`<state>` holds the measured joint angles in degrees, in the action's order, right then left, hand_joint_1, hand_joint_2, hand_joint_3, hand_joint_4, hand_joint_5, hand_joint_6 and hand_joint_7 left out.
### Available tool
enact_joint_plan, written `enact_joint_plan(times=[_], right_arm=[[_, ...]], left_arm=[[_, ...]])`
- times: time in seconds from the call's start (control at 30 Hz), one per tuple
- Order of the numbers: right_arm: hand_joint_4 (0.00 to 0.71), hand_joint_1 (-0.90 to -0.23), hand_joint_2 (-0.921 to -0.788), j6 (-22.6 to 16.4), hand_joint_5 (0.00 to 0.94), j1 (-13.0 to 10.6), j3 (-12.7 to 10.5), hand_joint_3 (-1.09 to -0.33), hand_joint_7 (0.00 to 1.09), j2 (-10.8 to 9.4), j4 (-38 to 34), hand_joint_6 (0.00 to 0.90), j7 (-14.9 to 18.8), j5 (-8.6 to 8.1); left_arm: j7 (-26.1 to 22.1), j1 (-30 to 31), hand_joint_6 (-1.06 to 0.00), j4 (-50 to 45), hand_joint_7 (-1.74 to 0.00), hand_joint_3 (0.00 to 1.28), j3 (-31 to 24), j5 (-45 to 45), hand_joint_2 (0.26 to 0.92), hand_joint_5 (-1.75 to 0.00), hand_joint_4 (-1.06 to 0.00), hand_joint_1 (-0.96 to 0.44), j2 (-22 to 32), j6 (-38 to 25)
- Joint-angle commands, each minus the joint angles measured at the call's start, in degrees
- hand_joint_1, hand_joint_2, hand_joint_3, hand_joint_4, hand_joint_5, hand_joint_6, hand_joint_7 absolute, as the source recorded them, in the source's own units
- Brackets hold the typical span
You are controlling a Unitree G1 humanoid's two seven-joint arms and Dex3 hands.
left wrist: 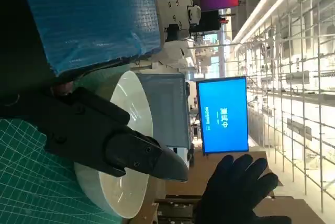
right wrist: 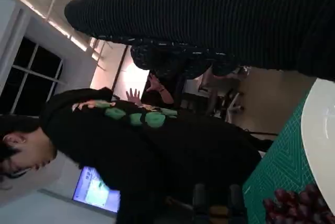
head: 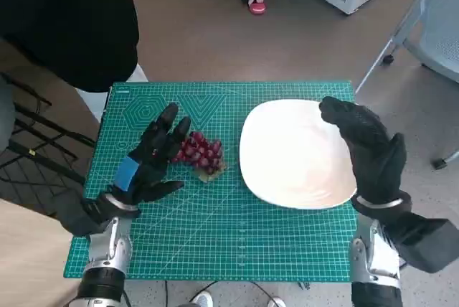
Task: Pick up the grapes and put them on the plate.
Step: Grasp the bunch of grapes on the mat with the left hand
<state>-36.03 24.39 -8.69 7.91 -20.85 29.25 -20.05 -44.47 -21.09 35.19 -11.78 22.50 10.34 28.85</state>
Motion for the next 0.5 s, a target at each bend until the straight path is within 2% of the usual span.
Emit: enact_joint_plan(times=[0.03,0.5], right_arm=[[0.315,-0.647,-0.921,0.45,0.000,-0.78,-0.09,-0.753,0.36,0.33,-0.62,-0.001,0.69,-0.17],[0.315,-0.647,-0.921,-0.20,0.001,-1.12,-0.29,-0.753,0.36,0.53,-0.60,0.000,0.92,0.01]], left_arm=[[0.13,0.54,0.00,-0.74,0.00,0.00,0.31,-0.31,0.851,0.00,0.00,-0.71,-0.46,0.75],[1.64,0.98,0.00,-3.41,0.00,0.00,0.62,-1.99,0.859,0.00,0.00,-0.71,1.10,1.07]])
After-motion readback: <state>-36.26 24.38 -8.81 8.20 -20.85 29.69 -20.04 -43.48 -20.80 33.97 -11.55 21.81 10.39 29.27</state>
